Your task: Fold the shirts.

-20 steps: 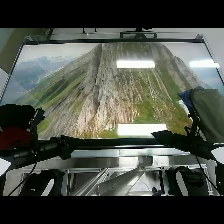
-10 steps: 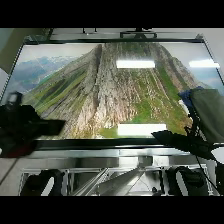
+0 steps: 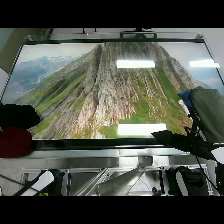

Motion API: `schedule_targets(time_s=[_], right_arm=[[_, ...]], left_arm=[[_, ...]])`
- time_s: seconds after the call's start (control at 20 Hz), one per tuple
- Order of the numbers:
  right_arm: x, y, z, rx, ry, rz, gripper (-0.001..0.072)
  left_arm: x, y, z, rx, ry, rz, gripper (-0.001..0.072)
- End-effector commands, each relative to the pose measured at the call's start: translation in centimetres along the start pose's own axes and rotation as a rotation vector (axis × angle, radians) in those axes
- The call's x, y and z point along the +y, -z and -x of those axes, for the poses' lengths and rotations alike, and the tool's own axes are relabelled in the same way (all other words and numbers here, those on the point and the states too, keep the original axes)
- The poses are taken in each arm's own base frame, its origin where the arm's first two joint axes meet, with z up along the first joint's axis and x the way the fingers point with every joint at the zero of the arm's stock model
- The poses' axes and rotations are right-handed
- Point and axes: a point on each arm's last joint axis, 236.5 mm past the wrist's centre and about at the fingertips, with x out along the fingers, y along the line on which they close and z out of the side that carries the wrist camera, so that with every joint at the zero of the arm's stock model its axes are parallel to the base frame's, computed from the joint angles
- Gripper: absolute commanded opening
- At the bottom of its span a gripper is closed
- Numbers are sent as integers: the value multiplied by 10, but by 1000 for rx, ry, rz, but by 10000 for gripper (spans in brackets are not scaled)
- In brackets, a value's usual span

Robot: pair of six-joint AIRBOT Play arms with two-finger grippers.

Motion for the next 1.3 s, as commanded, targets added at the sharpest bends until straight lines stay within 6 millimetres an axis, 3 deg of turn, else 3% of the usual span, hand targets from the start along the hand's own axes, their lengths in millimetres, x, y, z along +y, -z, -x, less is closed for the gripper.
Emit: schedule_targets(time_s=[0.0, 0.2, 0.35, 0.4, 0.45, 0.5, 0.6, 0.65, 0.7, 0.75, 0.8, 0.85, 0.95, 1.05, 1.15, 1.25], right_arm=[[0, 0, 0, 1, 0, 0, 20], [0, 0, 0, 1, 0, 0, 20], [0, 0, 0, 1, 0, 0, 20], [0, 0, 0, 0, 0, 0, 20], [0, 0, 0, 1, 0, 6, 20], [0, 0, 0, 1, 0, 17, 20], [0, 0, 0, 1, 0, 19, 20], [0, 0, 0, 1, 0, 19, 20], [0, 0, 0, 0, 0, 19, 20], [0, -1, 0, -3, 0, 19, 20], [0, 0, 0, -3, 0, 19, 20], [0, 0, 0, -3, 0, 19, 19], [0, 0, 0, -2, 0, 18, 20], [0, 1, 0, 3, -1, 18, 20], [0, 0, 0, 0, 0, 18, 20], [-2, -7, -1, -26, 4, 15, 40]], left_arm=[[45, -23, -78, 103, -47, 63, 719], [45, -11, -153, 283, -38, 38, 718], [44, 1, -183, 380, -31, 29, 696], [44, 5, -188, 415, -29, 32, 495], [42, 8, -187, 449, -22, 34, 86], [30, 7, -181, 470, 29, 43, 23], [-24, -18, -151, 427, 261, 73, 23], [-65, -43, -122, 348, 430, 84, 22], [-106, -66, -84, 259, 586, 76, 22], [-150, -84, -35, 162, 748, 30, 21], [-190, -92, 15, 86, 876, -19, 20], [-231, -86, 65, 30, 984, -102, 21], [-292, -50, 133, -15, 1072, -287, 24], [-341, 5, 169, 22, 1112, -446, 25], [-384, 66, 182, 103, 1158, -550, 24], [-416, 124, 166, 184, 1136, -638, 23]])
